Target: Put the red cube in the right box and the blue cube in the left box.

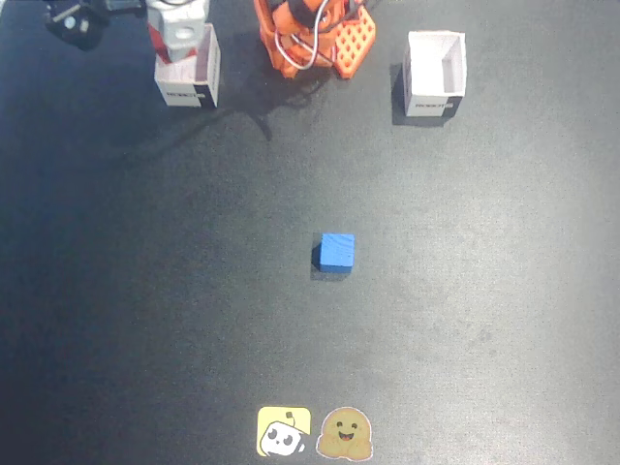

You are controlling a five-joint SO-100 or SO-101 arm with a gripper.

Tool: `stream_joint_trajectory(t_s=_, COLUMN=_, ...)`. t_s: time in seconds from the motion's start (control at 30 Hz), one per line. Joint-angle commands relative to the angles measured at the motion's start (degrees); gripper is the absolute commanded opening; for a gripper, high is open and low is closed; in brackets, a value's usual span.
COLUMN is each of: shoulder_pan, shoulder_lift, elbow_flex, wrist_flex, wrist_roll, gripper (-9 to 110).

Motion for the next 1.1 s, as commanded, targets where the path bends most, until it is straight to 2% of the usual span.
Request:
stream_joint_trajectory(t_s=0.0, shoulder_pan=0.4, shoulder_lift=1.8, elbow_flex=-0.5, wrist_flex=0.4, wrist_roll=0.4, gripper=16)
stream_joint_trajectory(t_s=0.13, shoulder_pan=0.4, shoulder_lift=2.3, elbow_flex=-0.4, wrist_flex=0.3, wrist_roll=-0.1, gripper=17)
stream_joint_trajectory(t_s=0.37, shoulder_pan=-1.1, shoulder_lift=3.6, elbow_flex=-0.2, wrist_flex=-1.8, wrist_roll=-2.2, gripper=6)
stream_joint_trajectory(t_s=0.63, shoulder_pan=-11.8, shoulder_lift=5.1, elbow_flex=-2.0, wrist_flex=-3.3, wrist_roll=-5.5, gripper=3)
stream_joint_trajectory(t_s=0.77, shoulder_pan=-17.0, shoulder_lift=6.5, elbow_flex=-2.5, wrist_flex=-4.4, wrist_roll=-11.1, gripper=0)
stream_joint_trajectory(t_s=0.93, shoulder_pan=-26.1, shoulder_lift=8.3, elbow_flex=-1.3, wrist_flex=-3.5, wrist_roll=-10.6, gripper=0)
stream_joint_trajectory(t_s=1.07, shoulder_pan=-34.5, shoulder_lift=16.5, elbow_flex=0.5, wrist_flex=-1.6, wrist_roll=-11.6, gripper=0)
